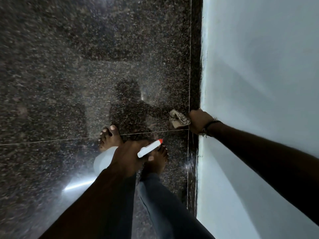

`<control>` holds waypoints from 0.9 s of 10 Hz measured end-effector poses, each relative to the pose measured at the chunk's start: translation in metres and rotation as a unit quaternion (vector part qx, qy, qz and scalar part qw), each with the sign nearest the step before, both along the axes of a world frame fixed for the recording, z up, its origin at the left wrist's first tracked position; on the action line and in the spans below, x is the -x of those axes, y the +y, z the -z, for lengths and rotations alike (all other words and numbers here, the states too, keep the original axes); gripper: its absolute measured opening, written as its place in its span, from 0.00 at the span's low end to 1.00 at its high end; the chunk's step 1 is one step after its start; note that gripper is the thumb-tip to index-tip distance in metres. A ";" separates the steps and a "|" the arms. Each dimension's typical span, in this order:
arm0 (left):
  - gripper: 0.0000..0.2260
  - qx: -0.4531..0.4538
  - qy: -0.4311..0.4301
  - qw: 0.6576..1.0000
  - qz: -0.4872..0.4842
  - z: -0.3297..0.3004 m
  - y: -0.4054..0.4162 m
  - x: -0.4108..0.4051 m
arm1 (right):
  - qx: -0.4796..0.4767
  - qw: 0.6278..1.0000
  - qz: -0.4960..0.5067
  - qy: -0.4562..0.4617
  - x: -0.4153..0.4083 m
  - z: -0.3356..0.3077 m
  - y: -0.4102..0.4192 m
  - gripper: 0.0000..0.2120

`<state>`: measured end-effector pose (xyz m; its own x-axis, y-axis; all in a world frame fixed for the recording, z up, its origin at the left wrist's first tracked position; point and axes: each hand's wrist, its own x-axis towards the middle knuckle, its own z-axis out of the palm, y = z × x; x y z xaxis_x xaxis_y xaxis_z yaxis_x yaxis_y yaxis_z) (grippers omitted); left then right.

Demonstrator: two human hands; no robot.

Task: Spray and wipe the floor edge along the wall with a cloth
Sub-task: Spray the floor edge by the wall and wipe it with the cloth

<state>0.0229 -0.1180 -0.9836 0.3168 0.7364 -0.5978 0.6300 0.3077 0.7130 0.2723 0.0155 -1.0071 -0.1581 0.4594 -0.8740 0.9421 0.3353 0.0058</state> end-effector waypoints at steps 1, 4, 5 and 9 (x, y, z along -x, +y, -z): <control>0.09 0.012 0.005 1.000 0.010 -0.008 0.001 -0.012 | -0.030 0.996 0.071 0.040 -0.001 -0.006 0.010 0.15; 0.07 0.001 -0.008 0.999 -0.041 -0.010 -0.012 -0.027 | -0.039 0.998 -0.031 0.028 0.027 -0.019 0.026 0.16; 0.05 0.019 -0.025 0.998 -0.054 0.000 -0.020 -0.026 | -0.020 0.986 -0.158 -0.039 0.022 -0.001 0.006 0.13; 0.08 0.030 -0.025 0.998 -0.046 0.006 -0.050 -0.015 | -0.061 0.961 -0.260 -0.069 -0.036 0.062 -0.095 0.21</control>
